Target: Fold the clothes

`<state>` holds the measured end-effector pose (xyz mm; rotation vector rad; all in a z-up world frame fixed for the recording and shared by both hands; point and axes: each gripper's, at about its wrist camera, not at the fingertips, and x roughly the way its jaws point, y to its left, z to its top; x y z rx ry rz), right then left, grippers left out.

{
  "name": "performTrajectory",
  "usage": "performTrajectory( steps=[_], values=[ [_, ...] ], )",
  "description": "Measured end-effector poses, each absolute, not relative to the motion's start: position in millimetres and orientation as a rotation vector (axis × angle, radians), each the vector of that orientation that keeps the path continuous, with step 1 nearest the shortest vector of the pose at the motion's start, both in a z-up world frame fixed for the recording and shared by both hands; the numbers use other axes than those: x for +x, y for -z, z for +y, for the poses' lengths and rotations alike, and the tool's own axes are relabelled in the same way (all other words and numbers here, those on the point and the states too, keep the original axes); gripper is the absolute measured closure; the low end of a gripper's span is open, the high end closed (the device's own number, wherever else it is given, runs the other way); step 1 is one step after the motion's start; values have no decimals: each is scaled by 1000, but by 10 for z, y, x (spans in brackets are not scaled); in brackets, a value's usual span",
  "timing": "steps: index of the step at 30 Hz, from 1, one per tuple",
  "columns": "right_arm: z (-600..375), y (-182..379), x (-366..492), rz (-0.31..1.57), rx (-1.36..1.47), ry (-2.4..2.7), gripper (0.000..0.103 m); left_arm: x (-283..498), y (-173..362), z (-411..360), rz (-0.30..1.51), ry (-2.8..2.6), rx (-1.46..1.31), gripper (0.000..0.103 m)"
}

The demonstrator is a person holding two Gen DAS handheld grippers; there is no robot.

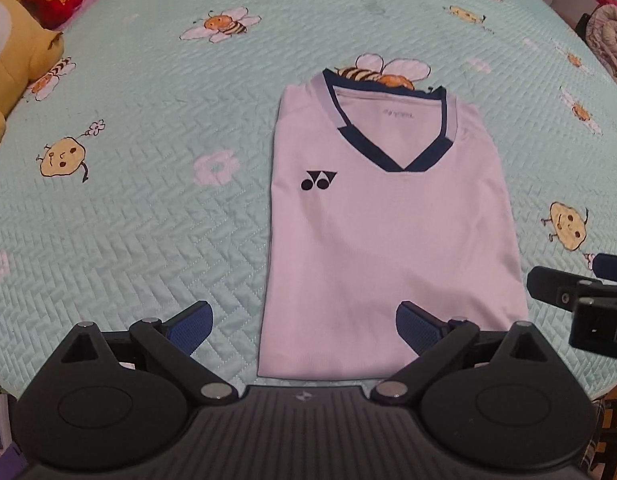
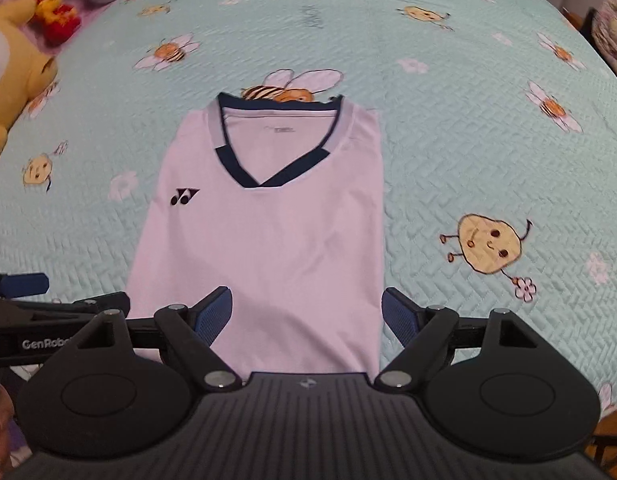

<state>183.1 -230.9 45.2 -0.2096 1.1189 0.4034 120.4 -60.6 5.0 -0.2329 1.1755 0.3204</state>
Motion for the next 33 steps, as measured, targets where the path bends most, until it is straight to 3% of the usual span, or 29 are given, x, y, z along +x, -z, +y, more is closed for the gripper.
performTrajectory(
  steps=[15, 33],
  values=[
    [-2207, -316, 1780, 1193, -224, -424, 21, 1310, 239, -734, 1381, -240, -202, 3],
    [-2106, -277, 1789, 1222, -233, -441, 21, 1297, 276, -663, 1395, -231, -195, 3]
  ],
)
